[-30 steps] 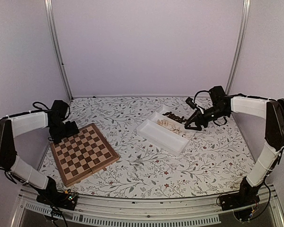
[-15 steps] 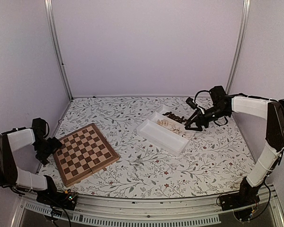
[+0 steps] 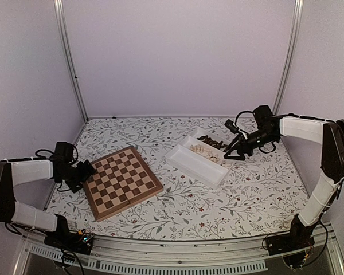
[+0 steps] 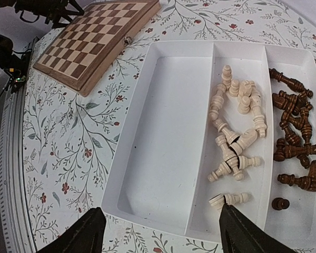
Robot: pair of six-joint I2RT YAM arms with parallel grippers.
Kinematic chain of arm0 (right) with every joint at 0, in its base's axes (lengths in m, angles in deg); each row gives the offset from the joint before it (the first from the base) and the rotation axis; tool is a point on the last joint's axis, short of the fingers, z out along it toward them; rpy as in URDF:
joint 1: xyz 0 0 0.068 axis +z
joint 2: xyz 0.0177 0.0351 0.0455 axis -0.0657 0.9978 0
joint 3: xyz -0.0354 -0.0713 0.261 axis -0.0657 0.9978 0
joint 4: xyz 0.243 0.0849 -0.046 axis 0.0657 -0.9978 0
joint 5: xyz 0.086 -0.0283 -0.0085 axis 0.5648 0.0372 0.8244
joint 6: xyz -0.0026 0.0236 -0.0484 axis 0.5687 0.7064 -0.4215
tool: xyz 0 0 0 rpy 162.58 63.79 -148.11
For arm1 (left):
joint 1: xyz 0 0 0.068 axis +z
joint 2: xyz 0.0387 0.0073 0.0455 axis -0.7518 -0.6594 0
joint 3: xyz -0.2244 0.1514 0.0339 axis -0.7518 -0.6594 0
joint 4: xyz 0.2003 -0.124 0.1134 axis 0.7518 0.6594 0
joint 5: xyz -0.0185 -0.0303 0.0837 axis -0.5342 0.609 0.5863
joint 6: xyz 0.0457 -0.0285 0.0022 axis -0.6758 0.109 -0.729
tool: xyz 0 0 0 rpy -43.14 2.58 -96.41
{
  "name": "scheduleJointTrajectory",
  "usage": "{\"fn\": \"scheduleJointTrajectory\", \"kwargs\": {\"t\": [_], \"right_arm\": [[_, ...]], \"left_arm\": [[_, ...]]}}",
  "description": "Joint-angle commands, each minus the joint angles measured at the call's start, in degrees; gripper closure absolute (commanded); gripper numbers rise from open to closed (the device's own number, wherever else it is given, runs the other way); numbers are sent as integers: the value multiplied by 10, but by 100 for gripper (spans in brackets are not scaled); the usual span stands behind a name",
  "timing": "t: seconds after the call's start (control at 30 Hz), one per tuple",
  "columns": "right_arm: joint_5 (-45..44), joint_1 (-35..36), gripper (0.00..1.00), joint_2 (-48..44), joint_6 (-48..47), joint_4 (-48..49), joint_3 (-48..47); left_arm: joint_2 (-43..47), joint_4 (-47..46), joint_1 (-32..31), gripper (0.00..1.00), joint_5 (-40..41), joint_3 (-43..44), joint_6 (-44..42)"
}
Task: Set up the chess pieces on the board
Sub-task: Move the chessboard to the center of the board.
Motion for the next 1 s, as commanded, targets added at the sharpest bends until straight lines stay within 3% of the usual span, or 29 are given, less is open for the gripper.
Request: {"fn": "scheduleJointTrajectory", "kwargs": {"t": [0.0, 0.13, 0.27, 0.4, 0.53, 0.7, 0.97], "right_arm": [[14, -1, 21, 13, -5, -12, -13], [17, -2, 21, 18, -2, -16, -15], [17, 2, 21, 21, -4, -17, -15], [-2, 26, 22, 28, -7, -17, -15], [-5, 45, 22, 27, -9, -21, -16], [-10, 50, 22, 19, -18, -27, -15], [-16, 49, 22, 20, -30, -31, -14]], "left_arm": [[-1, 26, -97, 6, -62, -25, 85], [13, 130, -153, 7, -4, 31, 90], [1, 189, -161, 6, 120, 119, 10], [-79, 135, -159, 2, 127, 197, -109], [-206, 87, -144, 1, 75, 269, -190], [-324, 127, -134, 0, 12, 353, -262], [-351, 170, -129, 1, 20, 366, -335]]}}
